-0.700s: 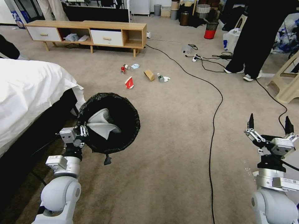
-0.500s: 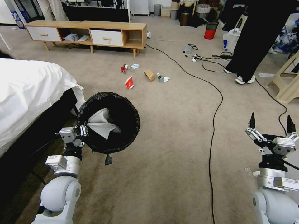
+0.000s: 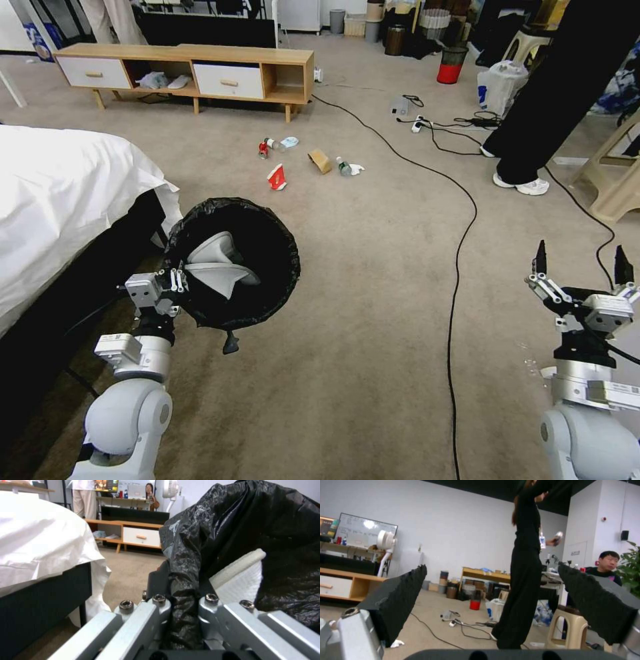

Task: Pick up the trash bin and place the garbage on the floor into it.

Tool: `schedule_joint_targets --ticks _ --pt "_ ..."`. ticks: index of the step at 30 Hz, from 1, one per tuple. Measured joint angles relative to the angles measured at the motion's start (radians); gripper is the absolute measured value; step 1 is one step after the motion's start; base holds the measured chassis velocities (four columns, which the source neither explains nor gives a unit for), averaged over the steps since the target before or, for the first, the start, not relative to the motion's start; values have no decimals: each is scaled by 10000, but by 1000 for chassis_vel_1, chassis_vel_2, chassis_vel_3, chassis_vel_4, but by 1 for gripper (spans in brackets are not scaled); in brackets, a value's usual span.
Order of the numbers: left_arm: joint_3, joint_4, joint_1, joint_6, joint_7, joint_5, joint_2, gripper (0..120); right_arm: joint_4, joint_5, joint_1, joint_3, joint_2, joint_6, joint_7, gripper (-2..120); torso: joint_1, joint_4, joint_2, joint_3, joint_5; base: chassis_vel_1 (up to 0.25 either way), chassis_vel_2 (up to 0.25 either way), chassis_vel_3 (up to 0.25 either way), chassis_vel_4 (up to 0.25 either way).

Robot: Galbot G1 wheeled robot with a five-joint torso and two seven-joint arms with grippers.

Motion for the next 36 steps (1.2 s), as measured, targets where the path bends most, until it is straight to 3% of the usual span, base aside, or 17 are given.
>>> schedule_joint_targets --ticks 36 --pt "78 46 -24 19 -12 -36 -124 4 -223 -211 122 -28 26 111 7 100 0 -1 -2 0 -1 25 27 -27 -26"
